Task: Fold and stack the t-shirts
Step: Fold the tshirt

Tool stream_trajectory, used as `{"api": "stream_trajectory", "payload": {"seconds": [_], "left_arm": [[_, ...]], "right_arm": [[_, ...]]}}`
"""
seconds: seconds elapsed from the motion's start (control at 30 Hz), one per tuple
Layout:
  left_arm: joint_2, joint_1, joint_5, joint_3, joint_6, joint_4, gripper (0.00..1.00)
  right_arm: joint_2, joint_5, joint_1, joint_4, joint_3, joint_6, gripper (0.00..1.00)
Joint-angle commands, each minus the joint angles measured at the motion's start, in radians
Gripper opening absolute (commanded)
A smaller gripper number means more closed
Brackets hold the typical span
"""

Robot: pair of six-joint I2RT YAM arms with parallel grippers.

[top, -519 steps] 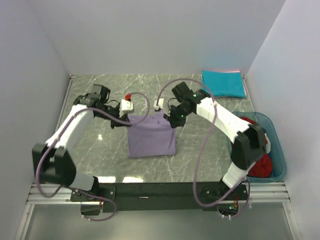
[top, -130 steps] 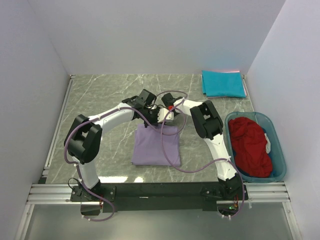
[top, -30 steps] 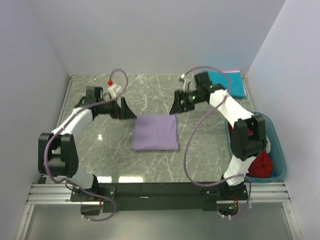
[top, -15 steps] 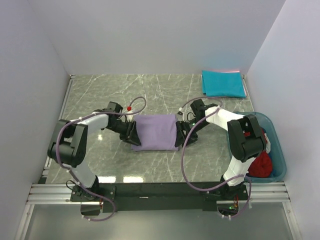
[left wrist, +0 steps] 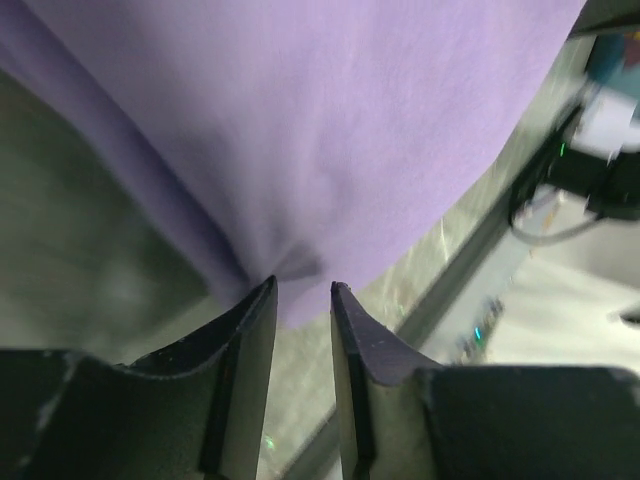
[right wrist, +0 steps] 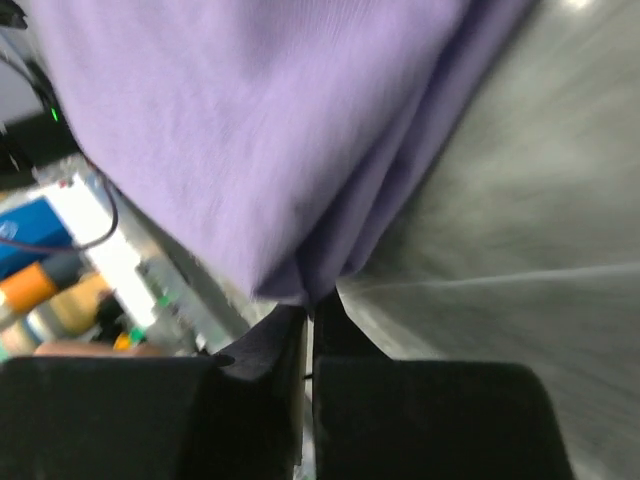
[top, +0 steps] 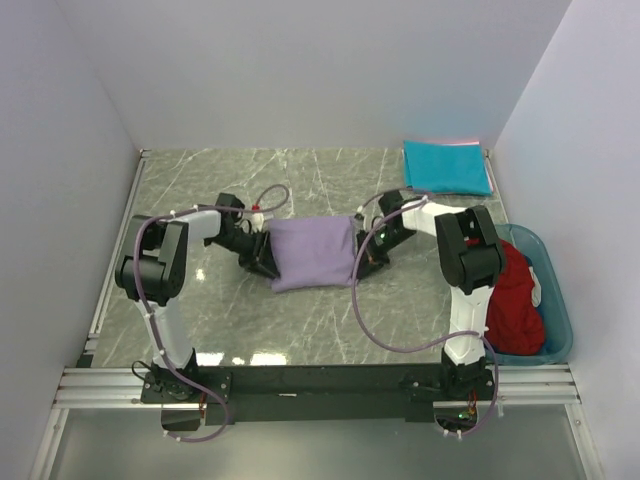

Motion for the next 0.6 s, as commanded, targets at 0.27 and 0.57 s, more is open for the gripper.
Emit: {"api": "stream_trajectory", "payload": {"seconds": [0.27,0.57], "left_arm": [[-0.079,0.058,0.015,-0.009,0.015,0.041,0.44],[-0.141,-0.045,-0.023,-0.143,-0.028,0.102,0.54]], "right_arm": [[-0.053,0.017,-0.054,0.021,0.088,-0.001,0.36],[-0.040,0.015,-0.039,0.083,0.044,0.015,0.34]]}}
